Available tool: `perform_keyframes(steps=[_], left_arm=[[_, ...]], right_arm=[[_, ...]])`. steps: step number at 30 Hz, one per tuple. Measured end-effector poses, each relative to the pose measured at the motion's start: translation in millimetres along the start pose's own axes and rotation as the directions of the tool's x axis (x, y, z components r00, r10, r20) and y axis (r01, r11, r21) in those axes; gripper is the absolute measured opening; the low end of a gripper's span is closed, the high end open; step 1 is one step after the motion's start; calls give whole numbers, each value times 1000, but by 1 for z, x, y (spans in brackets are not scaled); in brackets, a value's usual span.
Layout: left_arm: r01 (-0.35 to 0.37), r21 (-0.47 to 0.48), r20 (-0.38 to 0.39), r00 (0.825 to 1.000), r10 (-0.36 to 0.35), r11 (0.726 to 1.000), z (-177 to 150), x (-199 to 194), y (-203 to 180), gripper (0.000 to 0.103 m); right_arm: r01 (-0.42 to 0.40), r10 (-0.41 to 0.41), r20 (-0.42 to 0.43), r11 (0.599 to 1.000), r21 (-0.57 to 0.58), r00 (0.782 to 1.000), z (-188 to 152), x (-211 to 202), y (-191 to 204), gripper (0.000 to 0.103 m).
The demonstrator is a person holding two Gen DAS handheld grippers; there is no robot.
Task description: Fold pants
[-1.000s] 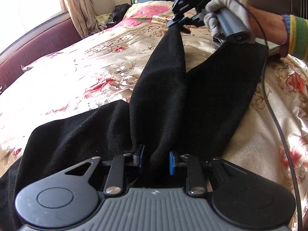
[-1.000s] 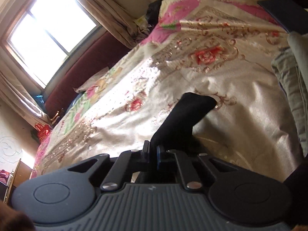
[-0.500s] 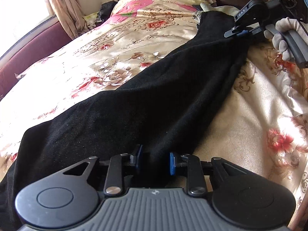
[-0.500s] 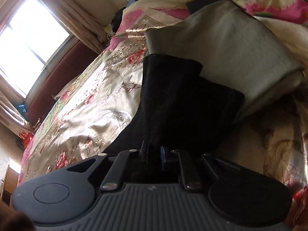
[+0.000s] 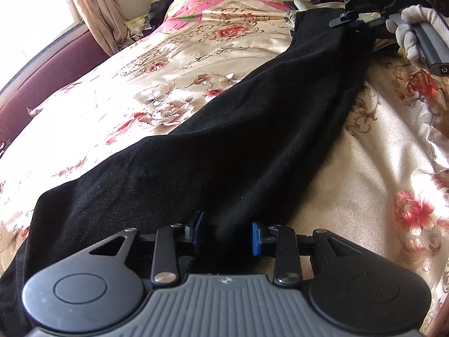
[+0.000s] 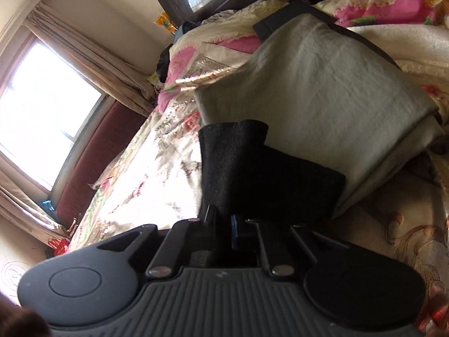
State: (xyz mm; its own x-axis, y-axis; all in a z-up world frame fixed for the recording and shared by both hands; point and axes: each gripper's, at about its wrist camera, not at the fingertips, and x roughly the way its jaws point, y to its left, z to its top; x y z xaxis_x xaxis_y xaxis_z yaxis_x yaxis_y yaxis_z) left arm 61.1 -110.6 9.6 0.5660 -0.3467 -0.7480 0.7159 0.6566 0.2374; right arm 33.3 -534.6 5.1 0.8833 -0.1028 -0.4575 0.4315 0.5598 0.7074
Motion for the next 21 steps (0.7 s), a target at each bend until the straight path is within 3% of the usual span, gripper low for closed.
perform_keyframes(steps=[1, 3, 6, 10, 13, 17, 21], left_arm=[[2, 5, 6, 1000, -2, 1000, 0, -3, 0, 47], [15, 5, 19, 1000, -15, 1000, -1, -9, 0, 47], [27, 5, 19, 999, -27, 1000, -3, -9, -4, 47], [19, 14, 9, 1000, -19, 1000, -4, -4, -8, 47], [22, 6, 12, 1000, -22, 1000, -2, -7, -6, 47], [24, 7, 8, 1000, -24, 1000, -2, -5, -5, 48], [27, -2, 13, 1000, -27, 1000, -1, -4, -6, 48]], right_arm=[[-25, 25, 19, 1000, -9, 1000, 3, -10, 4, 3], [-60, 61, 66, 998, -15, 996, 11, -31, 8, 3], [-40, 42, 110, 999, -26, 993, 10, -50, 2, 1], [18, -18, -20, 1000, -2, 1000, -4, -31, -21, 8], [32, -32, 5, 999, 11, 999, -11, -23, -25, 9], [3, -3, 3, 996, 89, 1000, -4, -14, -36, 24], [8, -11, 33, 998, 64, 999, 3, -5, -35, 38]])
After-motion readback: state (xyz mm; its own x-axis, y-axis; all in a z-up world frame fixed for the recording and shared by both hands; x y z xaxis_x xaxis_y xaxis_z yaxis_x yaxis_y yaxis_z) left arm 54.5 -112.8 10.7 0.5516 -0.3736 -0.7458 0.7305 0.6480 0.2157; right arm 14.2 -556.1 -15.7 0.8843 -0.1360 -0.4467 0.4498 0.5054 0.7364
